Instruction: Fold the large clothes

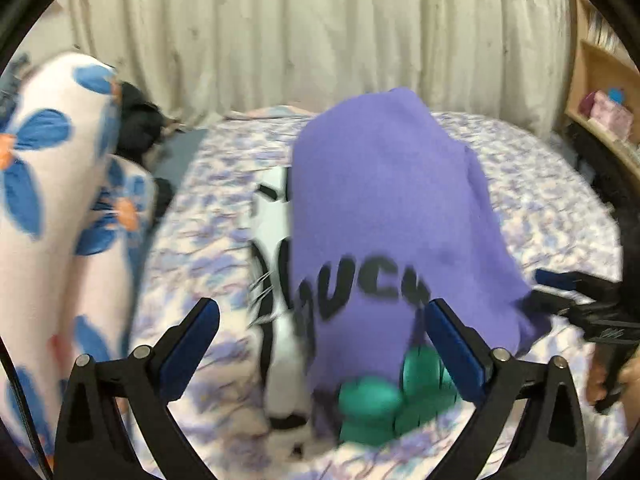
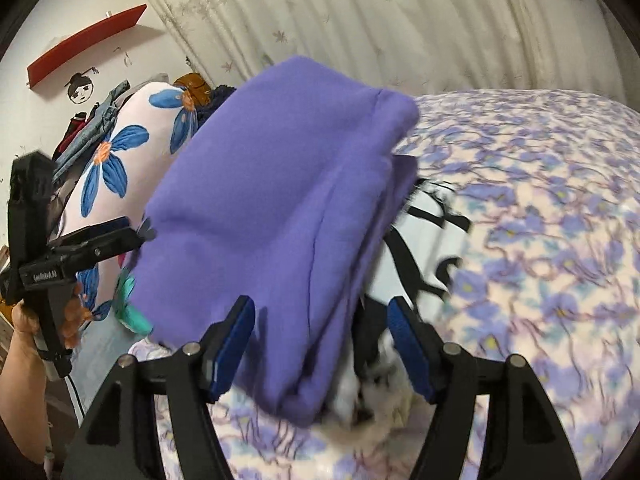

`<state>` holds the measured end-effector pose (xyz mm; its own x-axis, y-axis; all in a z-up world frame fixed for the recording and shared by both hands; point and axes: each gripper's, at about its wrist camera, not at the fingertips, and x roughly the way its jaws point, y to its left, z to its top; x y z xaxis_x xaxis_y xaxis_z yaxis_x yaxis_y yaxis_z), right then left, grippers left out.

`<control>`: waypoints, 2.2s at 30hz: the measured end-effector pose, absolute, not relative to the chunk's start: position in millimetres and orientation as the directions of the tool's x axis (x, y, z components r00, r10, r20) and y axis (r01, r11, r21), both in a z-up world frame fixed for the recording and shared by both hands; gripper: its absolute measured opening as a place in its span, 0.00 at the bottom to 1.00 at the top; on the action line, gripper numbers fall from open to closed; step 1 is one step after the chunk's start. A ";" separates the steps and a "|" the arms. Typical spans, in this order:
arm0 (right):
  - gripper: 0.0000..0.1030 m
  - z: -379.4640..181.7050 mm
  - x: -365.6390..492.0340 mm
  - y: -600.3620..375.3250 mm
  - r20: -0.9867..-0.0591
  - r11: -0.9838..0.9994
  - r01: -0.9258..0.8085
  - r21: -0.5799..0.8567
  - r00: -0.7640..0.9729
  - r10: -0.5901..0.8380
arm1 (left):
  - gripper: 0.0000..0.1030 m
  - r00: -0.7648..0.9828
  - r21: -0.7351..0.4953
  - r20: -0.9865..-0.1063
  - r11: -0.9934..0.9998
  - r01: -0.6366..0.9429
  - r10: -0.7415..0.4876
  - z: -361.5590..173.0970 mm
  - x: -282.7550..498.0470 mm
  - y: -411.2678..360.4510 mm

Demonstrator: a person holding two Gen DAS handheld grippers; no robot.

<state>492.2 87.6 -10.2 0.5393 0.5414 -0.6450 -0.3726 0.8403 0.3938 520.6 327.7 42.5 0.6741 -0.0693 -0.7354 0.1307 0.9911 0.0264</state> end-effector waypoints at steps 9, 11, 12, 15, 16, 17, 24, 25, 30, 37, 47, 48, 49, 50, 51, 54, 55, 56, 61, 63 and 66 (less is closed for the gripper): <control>0.66 39.0 392.3 44.7 -0.683 0.840 -0.339 0.424 0.490 0.543 | 0.96 0.683 -0.069 -0.725 0.996 0.051 -0.085 84.3 418.7 292.2; 0.66 54.8 367.1 32.3 -0.680 0.832 -0.334 0.443 0.479 0.555 | 0.96 0.661 -0.122 -0.738 0.990 0.063 -0.133 99.2 391.8 278.2; 0.66 62.5 354.9 25.8 -0.682 0.830 -0.328 0.450 0.474 0.557 | 0.96 0.656 -0.135 -0.742 0.989 0.060 -0.141 104.7 379.9 272.2; 0.66 90.1 313.5 6.6 -0.689 0.831 -0.332 0.447 0.464 0.556 | 0.96 0.643 -0.143 -0.752 0.988 0.054 -0.145 122.8 340.0 249.2; 0.66 97.8 302.4 1.5 -0.691 0.834 -0.333 0.439 0.468 0.550 | 0.96 0.637 -0.144 -0.757 0.988 0.055 -0.146 128.5 327.0 241.0; 0.66 107.6 288.2 -5.5 -0.693 0.838 -0.333 0.432 0.472 0.545 | 0.96 0.631 -0.145 -0.761 0.987 0.063 -0.152 134.3 314.3 232.8; 0.67 167.5 200.2 -53.9 -0.676 0.834 -0.348 0.429 0.489 0.552 | 0.97 0.621 -0.151 -0.761 0.983 0.109 -0.186 182.4 222.9 176.8; 0.67 174.4 189.1 -60.3 -0.671 0.831 -0.350 0.432 0.491 0.556 | 0.98 0.624 -0.151 -0.758 0.982 0.114 -0.189 189.7 211.1 169.6; 0.67 198.8 141.1 -88.8 -0.646 0.819 -0.363 0.446 0.502 0.574 | 0.99 0.635 -0.162 -0.742 0.977 0.141 -0.215 214.1 154.4 136.0; 0.67 186.9 79.0 -115.8 -0.660 0.863 -0.354 0.360 0.558 0.504 | 0.99 0.652 -0.167 -0.725 0.975 0.146 -0.222 199.2 83.4 92.9; 0.68 96.4 20.8 -122.9 -0.710 0.959 -0.206 0.193 0.645 0.281 | 0.99 0.675 -0.105 -0.729 0.993 0.054 -0.114 104.8 29.5 44.9; 0.68 86.7 17.6 -123.8 -0.718 0.965 -0.186 0.187 0.644 0.263 | 0.99 0.668 -0.119 -0.734 0.992 0.051 -0.122 96.9 28.4 43.2; 0.68 75.7 14.8 -125.2 -0.726 0.968 -0.161 0.190 0.641 0.249 | 0.99 0.660 -0.126 -0.741 0.991 0.047 -0.125 88.9 27.3 40.6; 0.69 68.8 12.4 -126.7 -0.731 0.969 -0.146 0.200 0.636 0.247 | 0.99 0.654 -0.129 -0.746 0.991 0.043 -0.125 81.6 26.0 38.5; 0.70 60.5 10.4 -128.7 -0.733 0.967 -0.132 0.219 0.632 0.252 | 0.99 0.652 -0.127 -0.748 0.991 0.040 -0.122 76.3 25.4 36.4; 0.82 45.2 2.9 -132.1 -0.719 0.964 -0.103 0.243 0.649 0.251 | 0.99 0.649 -0.105 -0.755 0.994 0.027 -0.097 58.8 20.3 31.0; 0.82 40.7 1.4 -132.1 -0.718 0.968 -0.091 0.235 0.655 0.235 | 0.99 0.648 -0.100 -0.757 0.995 0.020 -0.089 52.4 17.7 29.8; 0.82 36.4 0.7 -132.2 -0.721 0.970 -0.081 0.228 0.656 0.224 | 0.99 0.644 -0.097 -0.761 0.995 0.013 -0.083 47.1 16.4 29.5; 0.83 21.7 -2.2 -128.2 -0.737 0.977 -0.065 0.203 0.647 0.196 | 0.99 0.610 -0.107 -0.788 0.994 -0.008 -0.080 26.9 15.9 32.6; 0.83 17.8 -4.6 -126.4 -0.743 0.980 -0.060 0.192 0.643 0.185 | 0.99 0.603 -0.109 -0.793 0.994 -0.011 -0.080 22.7 14.6 33.9; 0.83 11.2 -6.0 -124.7 -0.753 0.978 -0.059 0.201 0.629 0.192 | 0.99 0.602 -0.107 -0.795 0.994 -0.009 -0.080 18.7 10.7 32.4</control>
